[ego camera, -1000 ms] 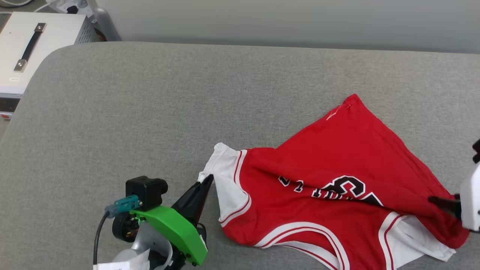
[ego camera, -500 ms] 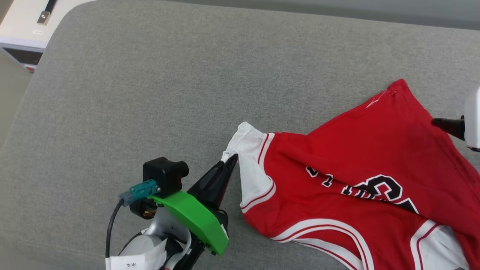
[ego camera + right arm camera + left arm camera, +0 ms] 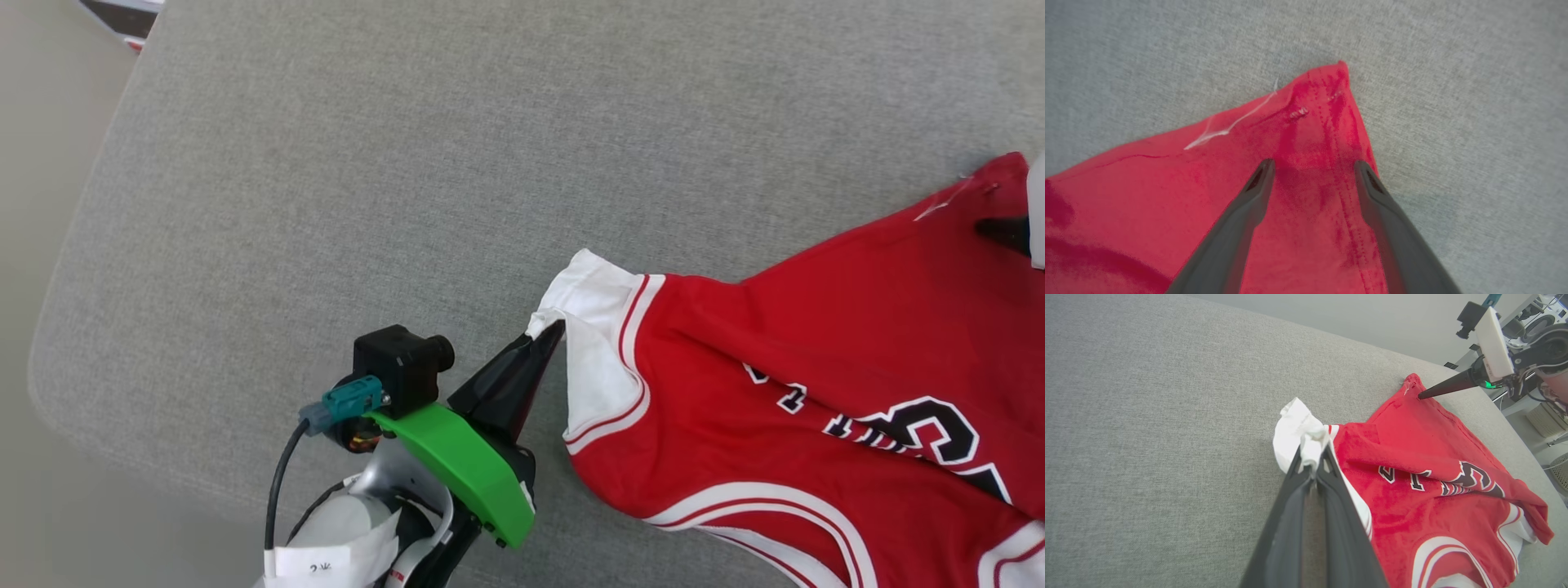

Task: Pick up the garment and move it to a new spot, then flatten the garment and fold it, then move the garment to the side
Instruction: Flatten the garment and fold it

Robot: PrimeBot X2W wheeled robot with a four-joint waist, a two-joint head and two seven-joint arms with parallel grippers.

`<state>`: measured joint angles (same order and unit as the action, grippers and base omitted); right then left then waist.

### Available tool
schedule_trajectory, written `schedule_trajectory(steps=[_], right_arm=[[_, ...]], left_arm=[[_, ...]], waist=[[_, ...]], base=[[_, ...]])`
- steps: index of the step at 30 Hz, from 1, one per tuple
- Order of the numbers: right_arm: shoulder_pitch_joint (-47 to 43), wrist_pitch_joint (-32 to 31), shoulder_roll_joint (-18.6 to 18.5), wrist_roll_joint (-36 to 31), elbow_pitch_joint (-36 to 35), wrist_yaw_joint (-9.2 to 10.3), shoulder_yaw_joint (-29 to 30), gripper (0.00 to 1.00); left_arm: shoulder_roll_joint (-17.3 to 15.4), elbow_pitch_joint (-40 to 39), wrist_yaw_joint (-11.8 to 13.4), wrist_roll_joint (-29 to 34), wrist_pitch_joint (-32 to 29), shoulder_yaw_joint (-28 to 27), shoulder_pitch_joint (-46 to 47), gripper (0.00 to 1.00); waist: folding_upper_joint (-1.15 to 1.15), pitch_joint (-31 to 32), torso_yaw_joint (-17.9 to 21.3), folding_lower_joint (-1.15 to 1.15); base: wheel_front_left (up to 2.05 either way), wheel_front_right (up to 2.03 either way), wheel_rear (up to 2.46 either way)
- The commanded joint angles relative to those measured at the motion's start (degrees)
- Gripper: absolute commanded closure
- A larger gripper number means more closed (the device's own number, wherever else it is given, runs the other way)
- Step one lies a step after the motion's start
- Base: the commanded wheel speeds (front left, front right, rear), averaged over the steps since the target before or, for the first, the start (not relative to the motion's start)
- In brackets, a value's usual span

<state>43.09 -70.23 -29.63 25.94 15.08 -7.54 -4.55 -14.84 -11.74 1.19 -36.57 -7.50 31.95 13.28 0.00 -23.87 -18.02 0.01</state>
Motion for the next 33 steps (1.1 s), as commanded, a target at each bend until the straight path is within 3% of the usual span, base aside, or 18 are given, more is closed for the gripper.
schedule_trajectory(steps=[1, 10, 11, 12, 20, 33], right_arm=[[0.8, 0.5, -0.4, -0.3, 0.6, 0.05, -0.7, 0.00], [-2.3, 0.8, -2.9, 0.0, 4.2, 0.05, -4.8, 0.03], [-2.6, 0.8, -3.1, 0.2, 4.6, 0.05, -5.0, 0.55], [-2.9, 1.0, -3.3, 0.3, 4.8, 0.05, -5.2, 1.00], [-3.0, 4.2, -3.5, 2.4, 5.2, 0.05, -6.8, 1.00], [-1.9, 21.4, -3.2, 7.8, 4.1, 0.05, -9.3, 1.00]], left_arm=[[0.3, 0.1, -0.3, 0.7, 0.6, 0.2, 1.1, 1.00], [1.0, 0.9, -0.5, 0.7, 1.6, 0.9, 1.3, 1.00], [1.0, 1.0, -0.5, 0.7, 1.7, 0.8, 1.2, 1.00], [0.9, 1.1, -0.5, 0.7, 1.7, 0.8, 1.2, 1.00], [0.5, 1.5, -0.1, 0.4, 1.9, 0.4, 1.1, 1.00], [-2.8, 1.3, 1.3, -0.3, 1.7, -2.8, 0.2, 1.00]], waist=[[0.00, -1.4, -1.5, -0.01], [0.00, -2.0, -2.8, -0.01], [0.00, -2.0, -2.8, -0.01], [0.00, -1.9, -2.9, -0.01], [0.00, -0.5, -2.2, -0.01], [0.00, 6.8, 3.0, -0.01]], base=[[0.00, 0.00, 0.00], [0.00, 0.00, 0.00], [0.00, 0.00, 0.00], [0.00, 0.00, 0.00], [0.00, 0.00, 0.00], [0.00, 0.00, 0.00]])
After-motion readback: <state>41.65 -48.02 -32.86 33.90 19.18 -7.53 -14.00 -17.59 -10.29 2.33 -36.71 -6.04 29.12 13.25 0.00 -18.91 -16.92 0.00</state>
